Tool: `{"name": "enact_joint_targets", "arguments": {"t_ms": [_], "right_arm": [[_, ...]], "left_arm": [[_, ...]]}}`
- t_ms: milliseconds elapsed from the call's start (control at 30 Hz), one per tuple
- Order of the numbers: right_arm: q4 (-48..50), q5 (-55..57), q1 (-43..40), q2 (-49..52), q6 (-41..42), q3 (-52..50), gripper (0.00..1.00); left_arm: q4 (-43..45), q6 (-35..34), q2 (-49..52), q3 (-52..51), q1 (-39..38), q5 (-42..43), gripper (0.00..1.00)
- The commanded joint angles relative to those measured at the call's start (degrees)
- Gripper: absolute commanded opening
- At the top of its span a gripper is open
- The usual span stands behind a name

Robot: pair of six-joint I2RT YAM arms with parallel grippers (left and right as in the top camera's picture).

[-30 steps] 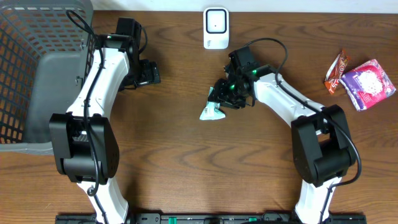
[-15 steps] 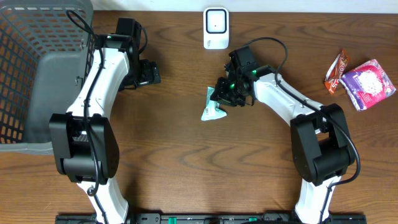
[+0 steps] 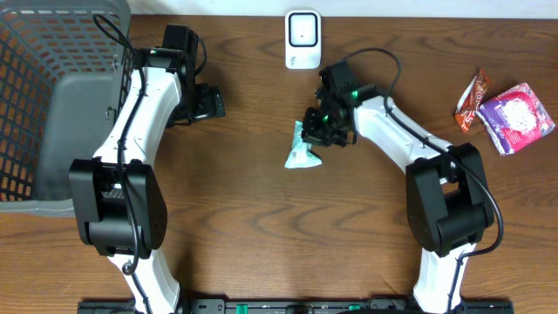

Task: Scan the item barcode

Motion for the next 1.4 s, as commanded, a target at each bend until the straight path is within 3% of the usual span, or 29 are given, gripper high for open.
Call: {"name": "enact_joint_targets", "arguments": {"t_ms": [0, 200, 367, 533, 833, 900, 1000, 1067, 1233, 1367], "right_arm": [[-7.48, 20.41, 0.11, -0.20, -6.73, 10.01, 0.01], [-14.80, 57.46, 4.74, -0.11, -7.56, 14.10, 0.01], [-11.61, 67.63, 6.97, 0.02, -6.93, 7.54, 0.01], [-3.58, 67.84, 7.96, 0.04, -6.95, -1.16, 0.01], [3.54, 63.82, 11.65, 0.76, -6.93, -8.00, 0.01], [3.93, 62.84, 12.52, 1.01, -6.91, -8.39, 0.08], [3.37, 62.29, 13.51, 0.81, -6.95, -7.61, 0.32], [1.44, 62.18, 13.53, 0.70, -6.91, -5.49, 0.43], [-10.71, 58.60, 11.19, 0.61, -4.66, 6.62, 0.45], [-18.32, 38.16, 7.45, 0.61, -9.75, 17.62, 0.50]], "left_arm": [[-0.33, -0.11, -0.11, -0.94, 0.22, -0.72, 0.98], [-0.33, -0.11, -0.11, -0.94, 0.22, -0.72, 0.98], [-0.33, -0.11, -0.11, -0.94, 0.22, -0.72, 0.98], [-0.33, -0.11, -0.11, -0.94, 0.22, -0.72, 0.98], [-0.33, -0.11, -0.11, -0.94, 0.22, -0.72, 0.98], [-0.33, -0.11, -0.11, -0.94, 0.22, -0.72, 0.98], [-0.33, -0.11, -0.11, -0.94, 0.22, -0.72, 0.98], [-0.33, -0.11, -0.11, -0.94, 0.22, -0.72, 0.98], [-0.33, -0.11, -0.11, -0.94, 0.22, -0.72, 0.98], [-0.33, -0.11, -0.11, -0.94, 0.22, -0.72, 0.98]]}}
